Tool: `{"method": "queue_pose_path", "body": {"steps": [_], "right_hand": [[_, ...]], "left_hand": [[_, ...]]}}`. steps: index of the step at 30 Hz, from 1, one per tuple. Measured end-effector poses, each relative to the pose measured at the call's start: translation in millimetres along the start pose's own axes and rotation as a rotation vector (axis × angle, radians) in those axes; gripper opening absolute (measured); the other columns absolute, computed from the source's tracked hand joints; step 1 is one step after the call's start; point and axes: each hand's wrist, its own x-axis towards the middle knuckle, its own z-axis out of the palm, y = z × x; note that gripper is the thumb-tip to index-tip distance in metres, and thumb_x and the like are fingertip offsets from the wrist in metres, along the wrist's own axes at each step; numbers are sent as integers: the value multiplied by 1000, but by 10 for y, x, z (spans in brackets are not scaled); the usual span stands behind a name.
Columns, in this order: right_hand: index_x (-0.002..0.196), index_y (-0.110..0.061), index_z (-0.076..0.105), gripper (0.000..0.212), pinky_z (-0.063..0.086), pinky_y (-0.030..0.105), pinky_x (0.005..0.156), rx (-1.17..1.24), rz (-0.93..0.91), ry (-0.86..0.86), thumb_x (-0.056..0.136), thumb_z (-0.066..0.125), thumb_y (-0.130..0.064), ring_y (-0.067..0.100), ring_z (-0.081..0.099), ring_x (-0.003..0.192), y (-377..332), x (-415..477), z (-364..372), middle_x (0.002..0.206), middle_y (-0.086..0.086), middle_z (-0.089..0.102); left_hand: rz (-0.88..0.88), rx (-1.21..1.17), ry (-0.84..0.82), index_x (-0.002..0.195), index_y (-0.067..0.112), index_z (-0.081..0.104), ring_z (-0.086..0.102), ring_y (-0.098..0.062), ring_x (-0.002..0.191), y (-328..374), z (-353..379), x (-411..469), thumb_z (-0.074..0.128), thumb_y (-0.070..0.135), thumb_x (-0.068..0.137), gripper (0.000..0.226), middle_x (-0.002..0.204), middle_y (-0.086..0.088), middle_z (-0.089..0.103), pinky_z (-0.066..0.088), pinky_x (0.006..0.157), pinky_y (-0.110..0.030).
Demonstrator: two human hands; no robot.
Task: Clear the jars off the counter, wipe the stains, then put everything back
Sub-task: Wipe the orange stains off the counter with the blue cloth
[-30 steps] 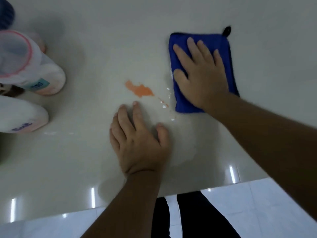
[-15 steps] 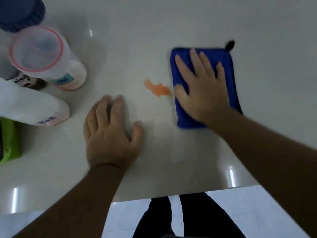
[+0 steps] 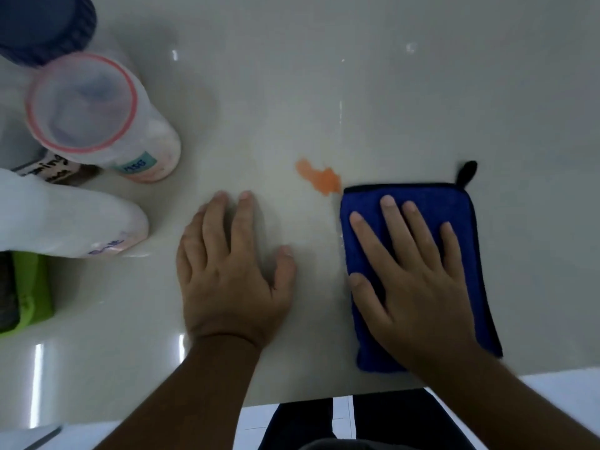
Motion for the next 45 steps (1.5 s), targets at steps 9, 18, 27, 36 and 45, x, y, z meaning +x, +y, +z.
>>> {"method": "queue_pose_path", "body": {"steps": [9,18,27,36,45], "right_hand": [[159,-36,17,68,8,60,122,-18,-9,-10,95,24,-57,26,10,156,-90,1620,-152,170,3,12],[160,-33,22,66,12,61,121,-14,-54,23,98,27,-54,30,17,154,-214,1067,-71,169,5,19],[161,-32,17,69,7,66,120,25,79,-59,94,28,-46,26,11,156,-501,323,0,170,4,13],[159,-42,13,63,3,67,118,38,50,8,98,16,-58,28,7,156,-546,2224,-75,171,0,9],[159,-36,24,63,14,64,118,-22,-95,26,99,34,-55,29,18,155,-599,428,35,168,4,21]], "left_hand": [[-17,-9,-59,150,20,36,29,-32,141,20,-48,-1,49,53,84,74,154,-12,36,25,114,-49],[-30,-28,-100,149,21,37,30,-33,139,40,-92,13,51,50,82,75,153,-11,36,24,113,-49],[55,-62,-116,150,14,37,28,-31,144,-253,-292,-23,50,39,88,69,157,-11,34,20,119,-43],[41,-29,-132,151,20,37,29,-32,144,-277,-206,2,48,45,89,67,157,-11,34,23,117,-49],[46,-31,-120,150,19,38,30,-31,143,-291,-199,6,48,45,87,69,156,-12,35,24,116,-50]]}}
